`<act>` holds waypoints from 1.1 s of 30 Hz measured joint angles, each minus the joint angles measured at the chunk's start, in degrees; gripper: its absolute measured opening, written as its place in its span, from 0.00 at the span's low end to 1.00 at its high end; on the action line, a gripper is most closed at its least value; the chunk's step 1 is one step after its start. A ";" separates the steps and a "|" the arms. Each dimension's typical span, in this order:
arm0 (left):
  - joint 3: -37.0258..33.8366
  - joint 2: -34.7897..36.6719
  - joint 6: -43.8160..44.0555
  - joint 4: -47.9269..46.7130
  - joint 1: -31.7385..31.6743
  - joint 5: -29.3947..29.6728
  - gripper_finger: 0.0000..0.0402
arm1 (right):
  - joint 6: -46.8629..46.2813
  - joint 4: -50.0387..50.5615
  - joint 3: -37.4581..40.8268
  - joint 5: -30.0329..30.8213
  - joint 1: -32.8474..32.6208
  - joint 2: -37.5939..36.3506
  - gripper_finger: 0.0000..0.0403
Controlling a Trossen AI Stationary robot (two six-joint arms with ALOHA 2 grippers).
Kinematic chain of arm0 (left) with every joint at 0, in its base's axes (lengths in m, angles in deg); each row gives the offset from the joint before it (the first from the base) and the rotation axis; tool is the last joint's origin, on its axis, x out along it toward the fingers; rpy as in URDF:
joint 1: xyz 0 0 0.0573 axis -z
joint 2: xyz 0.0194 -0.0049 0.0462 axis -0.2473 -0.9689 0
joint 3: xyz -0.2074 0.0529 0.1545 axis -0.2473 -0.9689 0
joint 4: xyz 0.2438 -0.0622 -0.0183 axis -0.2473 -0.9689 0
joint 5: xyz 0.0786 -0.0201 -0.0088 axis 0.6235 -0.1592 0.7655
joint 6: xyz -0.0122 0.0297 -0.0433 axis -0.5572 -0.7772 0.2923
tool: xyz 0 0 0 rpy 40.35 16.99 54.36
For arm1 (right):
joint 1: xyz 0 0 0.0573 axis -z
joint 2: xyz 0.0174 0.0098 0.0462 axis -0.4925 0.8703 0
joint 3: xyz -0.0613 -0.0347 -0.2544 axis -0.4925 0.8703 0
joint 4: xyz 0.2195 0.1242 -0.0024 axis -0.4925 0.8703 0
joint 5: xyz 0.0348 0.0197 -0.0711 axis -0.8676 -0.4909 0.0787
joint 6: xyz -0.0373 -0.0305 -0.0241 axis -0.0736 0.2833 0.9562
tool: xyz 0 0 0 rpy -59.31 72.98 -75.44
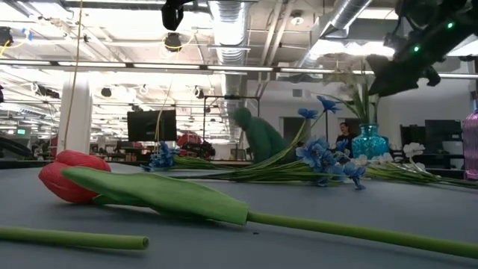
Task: Sort flowers into vase by color
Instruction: Put the white flowers into the blue vase
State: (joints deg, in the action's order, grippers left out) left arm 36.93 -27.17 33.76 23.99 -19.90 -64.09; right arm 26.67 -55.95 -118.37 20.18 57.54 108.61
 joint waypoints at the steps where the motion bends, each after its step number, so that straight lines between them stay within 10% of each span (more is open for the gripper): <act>1: 0.00 0.00 0.00 -0.02 0.00 0.00 0.32 | -0.05 1.41 -0.87 -1.73 0.00 -0.01 0.45; 19: 0.00 -0.02 -3.13 -11.06 0.00 0.00 0.32 | -9.50 34.34 -14.69 -35.52 -0.91 0.01 0.45; 33: 0.00 -0.02 -10.98 -18.16 0.00 0.02 0.32 | -23.18 33.41 -25.23 -41.65 -16.94 8.15 0.45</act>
State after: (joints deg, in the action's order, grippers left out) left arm 36.93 -27.20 22.79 5.82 -19.90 -64.07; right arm 3.48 -22.53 -143.60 -21.47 40.59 116.76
